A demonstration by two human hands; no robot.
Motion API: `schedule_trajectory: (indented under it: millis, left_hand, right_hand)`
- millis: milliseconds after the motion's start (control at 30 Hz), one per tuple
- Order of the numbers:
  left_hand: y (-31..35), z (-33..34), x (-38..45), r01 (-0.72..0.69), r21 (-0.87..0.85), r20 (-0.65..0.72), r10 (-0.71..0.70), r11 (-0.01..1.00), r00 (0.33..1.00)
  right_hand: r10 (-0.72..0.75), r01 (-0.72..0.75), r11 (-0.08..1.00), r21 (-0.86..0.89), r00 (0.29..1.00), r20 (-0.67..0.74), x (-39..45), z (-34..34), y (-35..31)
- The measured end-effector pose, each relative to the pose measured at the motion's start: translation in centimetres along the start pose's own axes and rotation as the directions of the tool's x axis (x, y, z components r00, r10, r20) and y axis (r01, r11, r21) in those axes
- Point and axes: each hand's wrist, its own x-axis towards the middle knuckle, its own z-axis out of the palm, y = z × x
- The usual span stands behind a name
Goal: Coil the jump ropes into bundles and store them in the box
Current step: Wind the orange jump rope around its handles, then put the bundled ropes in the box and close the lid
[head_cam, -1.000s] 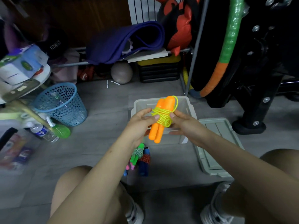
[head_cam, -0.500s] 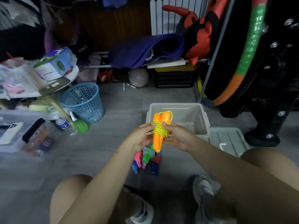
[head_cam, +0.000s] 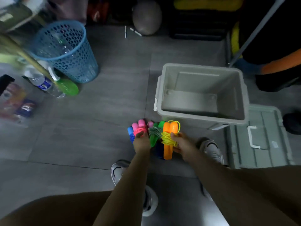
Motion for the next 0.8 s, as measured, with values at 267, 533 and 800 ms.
schedule_trajectory:
  millis: [267,533,800]
  left_hand:
    - [-5.1,2.3,4.6,-0.089,0.423,-0.212,0.194,0.902,0.958]
    - [-5.1,3.4,4.6,-0.086,0.280,-0.101,0.118,0.956,0.988]
    - [-3.5,1.4,1.2,-0.018,-0.207,-0.219,-0.028,0.978,0.975]
  right_hand:
    - [0.015,-0.024,0.996,-0.081,0.994,-0.110,7.3,-1.5,5.0]
    - [0.000,0.001,1.000,0.010,0.998,-0.060,7.6,-1.4,5.6]
    - [-0.068,0.059,0.994,0.089,0.992,0.103,3.0,-0.8,3.6]
